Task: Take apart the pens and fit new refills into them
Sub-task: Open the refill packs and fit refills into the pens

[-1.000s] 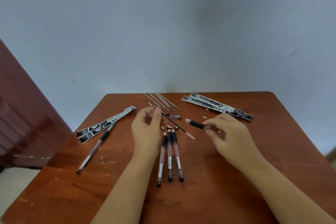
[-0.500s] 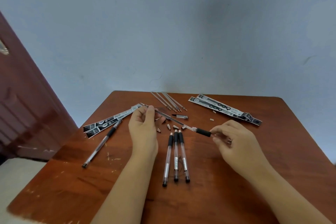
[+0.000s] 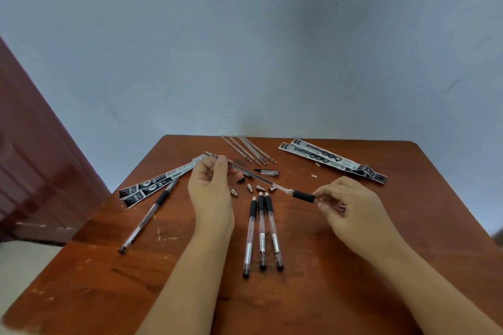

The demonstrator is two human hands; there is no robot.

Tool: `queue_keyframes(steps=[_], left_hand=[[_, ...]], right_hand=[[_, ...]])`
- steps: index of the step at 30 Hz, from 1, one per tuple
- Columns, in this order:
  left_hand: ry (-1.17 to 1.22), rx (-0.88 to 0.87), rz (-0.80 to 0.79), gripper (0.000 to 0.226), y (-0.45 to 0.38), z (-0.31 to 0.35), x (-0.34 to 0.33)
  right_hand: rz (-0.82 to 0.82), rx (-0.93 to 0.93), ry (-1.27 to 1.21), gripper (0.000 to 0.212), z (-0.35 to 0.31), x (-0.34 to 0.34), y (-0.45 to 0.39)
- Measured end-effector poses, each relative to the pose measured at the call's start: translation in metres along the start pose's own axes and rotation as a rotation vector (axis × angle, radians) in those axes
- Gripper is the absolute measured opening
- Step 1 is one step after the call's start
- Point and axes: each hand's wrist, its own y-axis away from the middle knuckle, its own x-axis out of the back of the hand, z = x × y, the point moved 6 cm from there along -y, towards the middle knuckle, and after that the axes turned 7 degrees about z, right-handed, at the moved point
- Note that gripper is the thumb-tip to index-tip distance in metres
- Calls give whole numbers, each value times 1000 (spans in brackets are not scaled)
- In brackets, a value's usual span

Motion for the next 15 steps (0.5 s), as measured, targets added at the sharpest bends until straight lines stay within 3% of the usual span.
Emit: queue_keyframes(steps=[3, 10, 15], left_hand=[[-25, 10, -58, 19, 5, -2, -4], [-96, 109, -439, 22, 26, -14, -27], [-194, 115, -615, 21, 40, -19, -34]], right_hand=[[17, 18, -17, 15, -2, -2, 1], [116, 21, -144, 18, -2, 2, 0], [148, -14, -235, 19, 2, 4, 0]])
